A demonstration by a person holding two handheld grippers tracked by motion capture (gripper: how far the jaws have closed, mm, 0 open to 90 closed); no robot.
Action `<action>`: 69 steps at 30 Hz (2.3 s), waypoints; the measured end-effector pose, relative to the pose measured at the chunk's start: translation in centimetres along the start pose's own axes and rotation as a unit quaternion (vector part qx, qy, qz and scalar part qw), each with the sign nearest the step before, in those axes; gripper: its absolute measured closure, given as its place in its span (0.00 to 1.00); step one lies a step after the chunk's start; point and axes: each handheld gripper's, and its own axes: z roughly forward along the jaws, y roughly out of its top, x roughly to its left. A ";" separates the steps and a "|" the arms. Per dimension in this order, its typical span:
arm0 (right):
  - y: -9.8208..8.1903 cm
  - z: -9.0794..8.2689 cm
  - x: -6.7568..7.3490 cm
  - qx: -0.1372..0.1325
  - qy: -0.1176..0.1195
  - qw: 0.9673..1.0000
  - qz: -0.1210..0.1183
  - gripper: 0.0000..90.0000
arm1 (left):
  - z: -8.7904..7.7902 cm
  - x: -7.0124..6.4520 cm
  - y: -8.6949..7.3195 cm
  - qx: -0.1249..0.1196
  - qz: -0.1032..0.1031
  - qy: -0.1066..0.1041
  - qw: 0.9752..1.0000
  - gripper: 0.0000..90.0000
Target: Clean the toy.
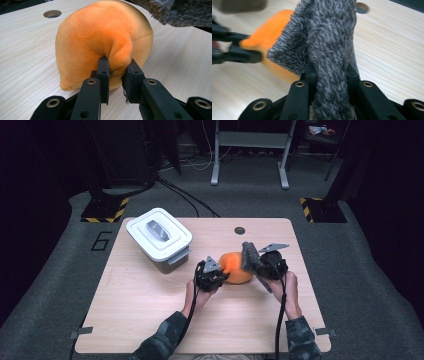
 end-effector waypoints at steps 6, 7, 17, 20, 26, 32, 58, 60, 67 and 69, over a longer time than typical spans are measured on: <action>-0.3 2.5 0.3 0.023 0.006 1.000 0.009 0.81 | -0.1 0.1 -0.1 0.002 -0.003 -0.001 1.000 0.83; -0.4 2.6 0.2 0.019 0.006 1.000 0.007 0.81 | -0.1 0.1 -0.1 0.001 -0.003 -0.001 1.000 0.81; -0.3 2.6 0.2 0.017 -0.002 1.000 0.007 0.81 | 0.5 -0.6 0.1 0.008 0.041 0.033 0.999 0.77; -0.4 2.5 0.2 0.014 0.001 1.000 0.011 0.81 | 0.6 -0.5 0.0 0.002 0.030 0.035 0.999 0.86; -0.2 1.0 0.2 -0.007 -0.008 1.000 0.014 0.81 | -0.3 -0.4 0.7 -0.004 -0.012 0.012 1.000 0.90; 0.5 -1.0 2.3 -0.022 0.005 1.000 -0.011 0.81 | -1.6 -0.9 1.6 -0.021 -0.051 -0.009 0.998 0.90; 2.1 0.9 3.6 -0.030 0.012 0.999 -0.039 0.81 | -0.4 0.0 0.8 -0.001 -0.008 0.038 0.999 0.83; 2.2 1.3 4.0 -0.023 0.005 0.999 -0.047 0.81 | -0.4 0.1 0.7 -0.001 -0.013 0.040 0.999 0.83; 1.4 1.6 2.7 -0.015 0.003 1.000 -0.020 0.81 | -0.4 0.5 0.5 -0.002 -0.023 0.037 0.999 0.84; 0.8 1.7 2.0 -0.013 0.002 1.000 -0.010 0.81 | -0.4 0.6 0.6 0.001 -0.022 0.033 0.999 0.84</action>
